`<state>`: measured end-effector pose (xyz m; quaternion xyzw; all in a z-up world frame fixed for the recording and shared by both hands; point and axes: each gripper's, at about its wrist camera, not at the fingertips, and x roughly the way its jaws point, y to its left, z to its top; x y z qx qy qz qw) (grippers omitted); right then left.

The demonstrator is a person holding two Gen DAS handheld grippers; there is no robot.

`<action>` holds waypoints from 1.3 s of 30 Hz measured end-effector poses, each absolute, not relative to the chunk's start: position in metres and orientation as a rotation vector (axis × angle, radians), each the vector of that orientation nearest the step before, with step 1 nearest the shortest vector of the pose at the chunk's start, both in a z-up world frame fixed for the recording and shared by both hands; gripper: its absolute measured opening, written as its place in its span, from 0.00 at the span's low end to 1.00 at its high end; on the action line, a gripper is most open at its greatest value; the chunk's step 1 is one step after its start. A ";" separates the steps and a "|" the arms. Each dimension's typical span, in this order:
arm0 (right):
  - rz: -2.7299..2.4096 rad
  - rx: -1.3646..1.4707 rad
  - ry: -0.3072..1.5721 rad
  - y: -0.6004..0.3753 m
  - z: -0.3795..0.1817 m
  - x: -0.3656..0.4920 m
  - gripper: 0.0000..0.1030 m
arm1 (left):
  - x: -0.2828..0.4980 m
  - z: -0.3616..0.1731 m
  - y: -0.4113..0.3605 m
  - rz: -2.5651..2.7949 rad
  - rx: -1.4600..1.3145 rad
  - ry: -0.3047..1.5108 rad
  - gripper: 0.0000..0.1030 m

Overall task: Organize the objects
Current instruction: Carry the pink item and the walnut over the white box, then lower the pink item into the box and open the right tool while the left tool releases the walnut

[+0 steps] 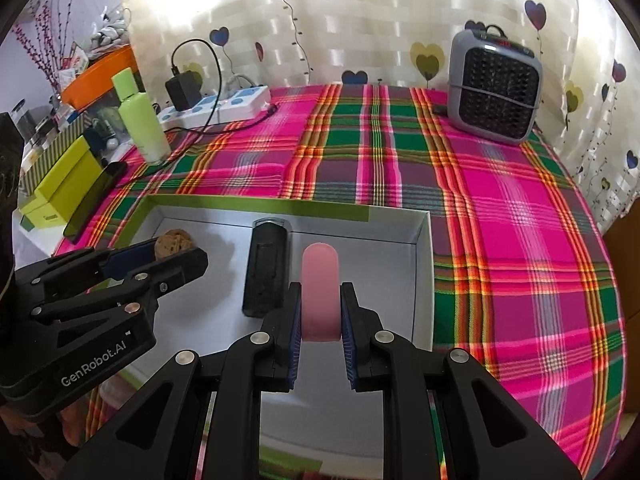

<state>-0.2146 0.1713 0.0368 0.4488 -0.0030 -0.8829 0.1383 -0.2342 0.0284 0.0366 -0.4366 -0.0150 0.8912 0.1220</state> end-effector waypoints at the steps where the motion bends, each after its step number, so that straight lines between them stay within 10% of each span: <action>1: -2.550 1.302 -0.017 0.172 0.036 -0.217 0.18 | -0.236 0.035 0.030 2.600 -1.276 -0.041 0.29; 39: -2.553 1.320 0.061 0.166 0.025 -0.234 0.19 | -0.254 0.017 0.031 2.576 -1.348 -0.047 0.30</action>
